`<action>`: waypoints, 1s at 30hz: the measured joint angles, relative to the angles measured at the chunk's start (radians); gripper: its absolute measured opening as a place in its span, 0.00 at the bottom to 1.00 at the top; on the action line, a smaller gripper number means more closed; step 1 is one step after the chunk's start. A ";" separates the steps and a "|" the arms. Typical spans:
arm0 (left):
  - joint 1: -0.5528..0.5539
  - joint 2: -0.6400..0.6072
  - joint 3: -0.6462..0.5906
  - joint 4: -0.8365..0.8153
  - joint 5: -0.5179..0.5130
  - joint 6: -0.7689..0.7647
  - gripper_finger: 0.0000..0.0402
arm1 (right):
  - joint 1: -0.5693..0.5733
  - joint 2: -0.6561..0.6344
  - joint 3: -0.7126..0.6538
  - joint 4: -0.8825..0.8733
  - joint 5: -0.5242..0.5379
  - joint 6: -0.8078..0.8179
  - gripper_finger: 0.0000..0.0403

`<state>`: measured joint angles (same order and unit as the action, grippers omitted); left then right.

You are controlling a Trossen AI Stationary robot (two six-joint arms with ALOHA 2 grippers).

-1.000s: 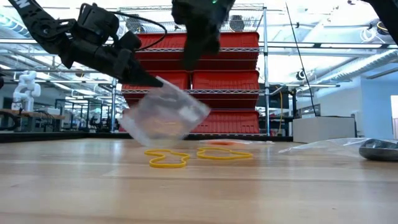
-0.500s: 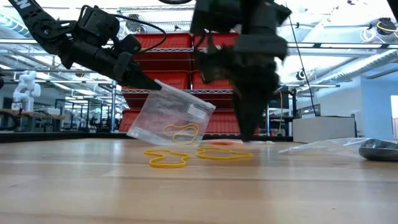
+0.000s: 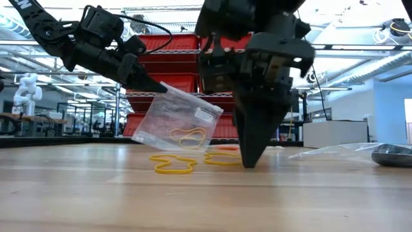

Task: Sort rubber bands
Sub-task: Put the yellow rubber band into the open transparent zip bag

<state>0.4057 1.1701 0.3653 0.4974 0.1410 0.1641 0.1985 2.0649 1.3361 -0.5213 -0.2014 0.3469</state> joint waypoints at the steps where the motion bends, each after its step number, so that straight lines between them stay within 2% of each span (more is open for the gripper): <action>1: 0.000 0.000 0.000 0.000 0.000 0.000 0.00 | -0.013 0.001 0.000 0.000 0.000 -0.005 0.01; 11: 0.000 0.000 0.000 -0.002 0.000 0.000 0.00 | -0.123 -0.019 -0.003 0.026 0.186 -0.055 0.00; 21: 0.000 0.000 0.000 -0.002 0.000 0.000 0.00 | -0.189 -0.017 0.001 0.024 0.271 -0.083 0.00; 24: 0.000 0.000 0.000 -0.002 0.001 0.001 0.00 | -0.194 -0.013 0.028 0.008 0.278 -0.103 0.00; 30: 0.000 0.000 0.000 -0.007 0.001 0.001 0.00 | -0.203 -0.010 0.094 -0.080 0.363 -0.181 0.00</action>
<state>0.4057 1.1702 0.3653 0.4907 0.1417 0.1650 -0.0045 2.0551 1.4304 -0.6008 0.1619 0.1662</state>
